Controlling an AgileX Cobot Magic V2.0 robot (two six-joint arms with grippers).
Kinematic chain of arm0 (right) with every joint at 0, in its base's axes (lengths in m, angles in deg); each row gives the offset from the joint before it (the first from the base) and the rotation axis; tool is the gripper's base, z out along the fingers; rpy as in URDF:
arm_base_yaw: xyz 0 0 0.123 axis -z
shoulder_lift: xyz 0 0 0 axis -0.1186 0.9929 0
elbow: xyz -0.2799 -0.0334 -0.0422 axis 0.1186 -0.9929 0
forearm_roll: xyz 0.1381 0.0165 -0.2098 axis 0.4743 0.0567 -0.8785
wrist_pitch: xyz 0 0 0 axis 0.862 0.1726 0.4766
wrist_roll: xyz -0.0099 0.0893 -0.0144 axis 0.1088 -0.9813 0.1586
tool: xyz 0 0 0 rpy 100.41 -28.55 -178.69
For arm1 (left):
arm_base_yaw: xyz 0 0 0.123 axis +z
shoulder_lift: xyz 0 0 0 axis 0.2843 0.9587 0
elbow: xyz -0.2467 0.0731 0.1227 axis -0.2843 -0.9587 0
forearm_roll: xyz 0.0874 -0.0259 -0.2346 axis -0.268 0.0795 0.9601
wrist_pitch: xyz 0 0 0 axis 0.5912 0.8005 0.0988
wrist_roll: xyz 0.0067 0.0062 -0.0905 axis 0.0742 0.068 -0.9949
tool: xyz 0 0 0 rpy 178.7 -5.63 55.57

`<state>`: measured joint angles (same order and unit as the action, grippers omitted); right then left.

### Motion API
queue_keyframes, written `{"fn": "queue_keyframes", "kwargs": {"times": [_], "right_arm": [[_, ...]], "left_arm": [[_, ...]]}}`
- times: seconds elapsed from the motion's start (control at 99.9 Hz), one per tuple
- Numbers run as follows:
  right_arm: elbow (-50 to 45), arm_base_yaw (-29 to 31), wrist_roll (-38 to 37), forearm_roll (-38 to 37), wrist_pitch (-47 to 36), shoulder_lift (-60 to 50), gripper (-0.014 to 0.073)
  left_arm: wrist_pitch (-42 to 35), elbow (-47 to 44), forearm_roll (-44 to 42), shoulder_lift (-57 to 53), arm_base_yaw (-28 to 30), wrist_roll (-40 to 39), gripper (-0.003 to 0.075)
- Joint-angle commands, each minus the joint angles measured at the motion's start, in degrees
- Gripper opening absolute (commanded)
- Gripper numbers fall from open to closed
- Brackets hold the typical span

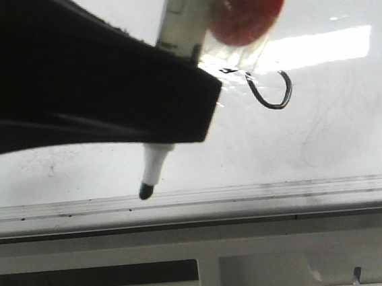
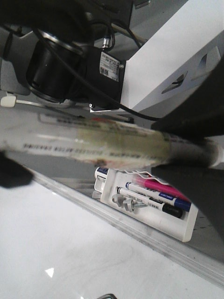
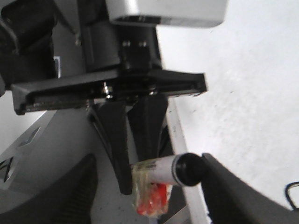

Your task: Write number 8 on whiteboard

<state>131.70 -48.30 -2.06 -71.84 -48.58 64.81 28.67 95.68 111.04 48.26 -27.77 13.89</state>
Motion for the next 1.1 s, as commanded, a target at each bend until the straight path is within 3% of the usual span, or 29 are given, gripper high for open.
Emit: {"fn": "queue_keyframes", "kwargs": {"times": [0.0,0.07,0.14,0.33,0.53,0.79,1.091], "right_arm": [[1.9,2.4,-0.2,-0.1,-5.1,-4.3,0.0468],[1.9,5.1,-0.9,-0.1,-5.5,-7.6,0.0444],[1.9,7.9,-1.3,-0.1,-5.5,-10.4,0.036],[1.9,14.1,-1.5,-0.8,-5.1,-14.9,-0.0071],[1.8,15.5,-1.6,-0.9,-4.6,-15.0,-0.0064],[1.8,15.5,-1.6,-1.0,-4.6,-14.3,-0.0064],[1.8,15.5,-2.8,-1.0,-4.6,-14.3,-0.0064]], "left_arm": [[-1.7,1.3,4.4,-0.7,-0.1,-3.3,-0.002],[-6.1,1.3,6.1,-0.7,-0.2,-5.4,-0.002],[-10.9,1.3,8.0,-0.7,-0.2,-8.0,-0.0021],[-23.6,1.3,14.6,-0.7,-0.2,-11.9,-0.0021],[-34.6,2.7,16.5,-0.3,-1.6,-13.3,-0.0021],[-52.1,7.6,16.5,4.9,-10.9,-13.5,-0.0021],[-58.6,9.9,16.4,9.8,-12.7,-19.2,-0.0021]]}}
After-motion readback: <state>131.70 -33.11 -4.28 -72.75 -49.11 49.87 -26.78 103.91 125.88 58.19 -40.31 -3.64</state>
